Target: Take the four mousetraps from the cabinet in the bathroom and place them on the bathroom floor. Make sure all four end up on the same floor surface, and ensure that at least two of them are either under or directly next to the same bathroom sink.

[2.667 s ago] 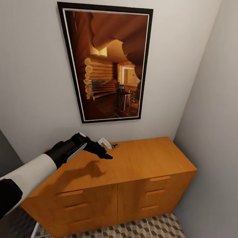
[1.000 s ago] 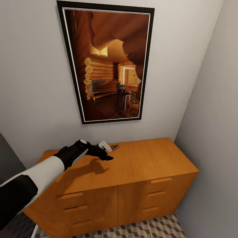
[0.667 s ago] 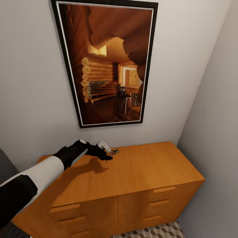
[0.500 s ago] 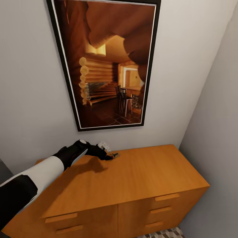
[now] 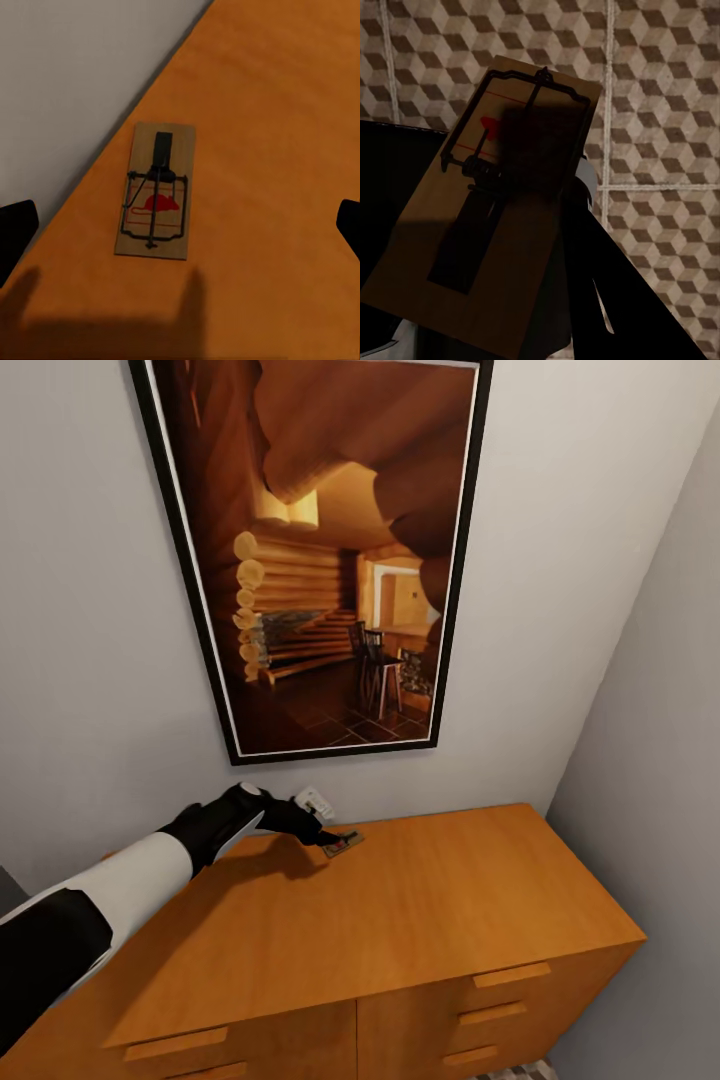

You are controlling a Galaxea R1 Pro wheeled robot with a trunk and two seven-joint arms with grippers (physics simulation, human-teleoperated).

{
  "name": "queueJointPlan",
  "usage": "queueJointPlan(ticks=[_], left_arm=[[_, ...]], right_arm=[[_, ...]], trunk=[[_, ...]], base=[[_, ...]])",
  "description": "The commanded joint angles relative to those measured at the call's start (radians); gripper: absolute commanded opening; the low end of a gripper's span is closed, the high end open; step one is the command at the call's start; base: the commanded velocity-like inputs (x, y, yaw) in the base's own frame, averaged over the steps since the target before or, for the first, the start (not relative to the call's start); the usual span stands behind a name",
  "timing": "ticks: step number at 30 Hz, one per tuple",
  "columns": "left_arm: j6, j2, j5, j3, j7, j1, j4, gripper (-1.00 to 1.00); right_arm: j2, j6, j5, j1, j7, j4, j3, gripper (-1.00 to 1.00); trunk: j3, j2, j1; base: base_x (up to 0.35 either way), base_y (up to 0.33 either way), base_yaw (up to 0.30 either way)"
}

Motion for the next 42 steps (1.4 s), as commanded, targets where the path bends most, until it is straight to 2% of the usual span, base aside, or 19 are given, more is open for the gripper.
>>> queueJointPlan(ticks=[1, 20, 42], left_arm=[[0.009, 0.006, 0.010, -0.005, 0.001, -0.001, -0.002, 1.00], [0.009, 0.011, 0.009, -0.006, 0.001, -0.001, -0.003, 1.00], [0.009, 0.000, 0.008, -0.005, 0.001, -0.001, -0.008, 1.00]], right_arm=[[0.000, -0.004, -0.006, -0.001, 0.002, 0.001, 0.005, -1.00], [0.000, -0.004, -0.006, -0.001, 0.003, 0.001, 0.005, -1.00], [0.005, -0.004, -0.006, -0.001, 0.003, 0.001, 0.005, -1.00]], trunk=[[-0.002, -0.002, 0.001], [-0.017, -0.002, 0.001], [-0.043, -0.002, 0.001]], base=[[0.001, 0.000, 0.000], [0.000, 0.000, 0.000], [0.000, 0.000, 0.000]])
